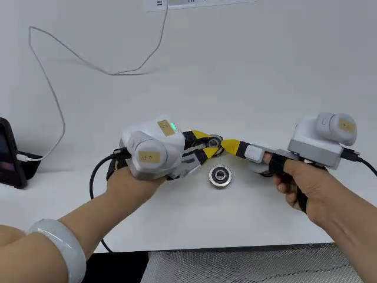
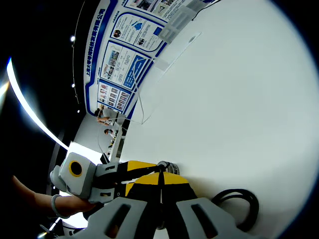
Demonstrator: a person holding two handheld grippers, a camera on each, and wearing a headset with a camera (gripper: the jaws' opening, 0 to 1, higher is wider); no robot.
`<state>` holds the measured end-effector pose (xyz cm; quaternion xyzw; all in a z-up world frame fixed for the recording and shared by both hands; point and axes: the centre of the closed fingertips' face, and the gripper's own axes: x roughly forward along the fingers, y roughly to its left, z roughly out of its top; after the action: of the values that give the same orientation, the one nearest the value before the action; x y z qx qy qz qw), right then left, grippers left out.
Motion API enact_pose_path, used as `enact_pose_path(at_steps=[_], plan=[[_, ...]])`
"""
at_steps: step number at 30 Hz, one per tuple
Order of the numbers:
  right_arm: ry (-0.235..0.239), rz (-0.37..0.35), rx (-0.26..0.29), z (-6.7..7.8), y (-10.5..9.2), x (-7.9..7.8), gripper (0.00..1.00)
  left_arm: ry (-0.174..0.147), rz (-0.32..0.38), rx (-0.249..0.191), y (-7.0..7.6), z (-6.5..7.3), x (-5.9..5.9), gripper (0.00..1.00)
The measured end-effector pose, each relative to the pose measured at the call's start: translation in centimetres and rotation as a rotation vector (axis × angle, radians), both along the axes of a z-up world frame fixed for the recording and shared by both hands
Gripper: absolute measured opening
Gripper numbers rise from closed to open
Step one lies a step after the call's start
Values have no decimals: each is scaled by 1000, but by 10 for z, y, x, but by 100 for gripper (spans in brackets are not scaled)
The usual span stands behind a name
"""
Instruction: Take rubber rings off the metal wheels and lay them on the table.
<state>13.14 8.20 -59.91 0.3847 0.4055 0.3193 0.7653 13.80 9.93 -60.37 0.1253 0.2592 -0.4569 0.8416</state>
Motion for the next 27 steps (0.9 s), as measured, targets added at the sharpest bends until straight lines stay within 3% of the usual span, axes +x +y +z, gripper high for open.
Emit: enact_pose_path(at_steps=[20,27], plan=[[-12,29,32,10,9,-2,1,3,-1,0,0,0,0,13],[-9,-1,0,4,2,1,1,12,-10,1,-1,1,0,14]])
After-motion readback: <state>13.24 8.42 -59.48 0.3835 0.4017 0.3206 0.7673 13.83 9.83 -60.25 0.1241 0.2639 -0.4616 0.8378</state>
